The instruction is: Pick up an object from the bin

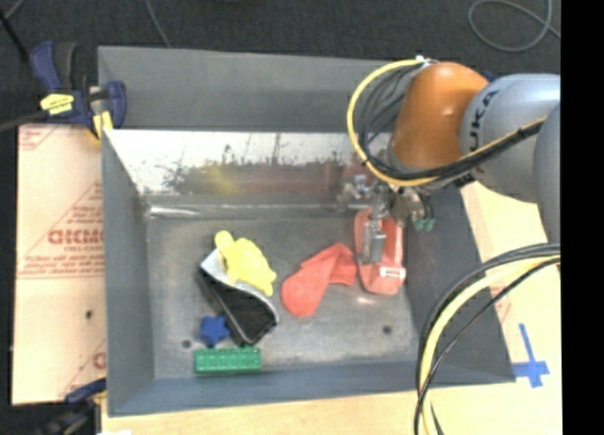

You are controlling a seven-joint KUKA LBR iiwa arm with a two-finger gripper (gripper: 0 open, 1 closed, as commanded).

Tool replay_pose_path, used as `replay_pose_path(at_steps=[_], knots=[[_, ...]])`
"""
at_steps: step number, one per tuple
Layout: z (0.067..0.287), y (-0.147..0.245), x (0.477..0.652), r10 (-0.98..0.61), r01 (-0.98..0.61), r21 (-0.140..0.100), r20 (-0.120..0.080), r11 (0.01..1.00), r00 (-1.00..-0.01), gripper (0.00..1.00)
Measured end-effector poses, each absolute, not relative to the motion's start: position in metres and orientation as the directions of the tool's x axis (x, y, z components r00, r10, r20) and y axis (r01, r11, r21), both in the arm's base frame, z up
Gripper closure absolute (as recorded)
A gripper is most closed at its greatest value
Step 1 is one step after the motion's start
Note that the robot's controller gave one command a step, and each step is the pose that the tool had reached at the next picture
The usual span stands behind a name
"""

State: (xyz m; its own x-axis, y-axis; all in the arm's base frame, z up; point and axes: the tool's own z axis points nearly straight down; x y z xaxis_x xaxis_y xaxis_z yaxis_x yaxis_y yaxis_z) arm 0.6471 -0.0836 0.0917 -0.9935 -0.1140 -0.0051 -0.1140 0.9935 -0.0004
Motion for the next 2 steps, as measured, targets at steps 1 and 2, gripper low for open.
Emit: replay_pose_path(at_steps=[1, 2], knots=[[0.109, -0.101, 0.64, -0.241, -0.241, 0.002, -0.004, 0.971, -0.971, 0.0], [0.082, -0.056, 0.598, -0.156, -0.156, -0.001, -0.007, 0.988, -0.988, 0.0]])
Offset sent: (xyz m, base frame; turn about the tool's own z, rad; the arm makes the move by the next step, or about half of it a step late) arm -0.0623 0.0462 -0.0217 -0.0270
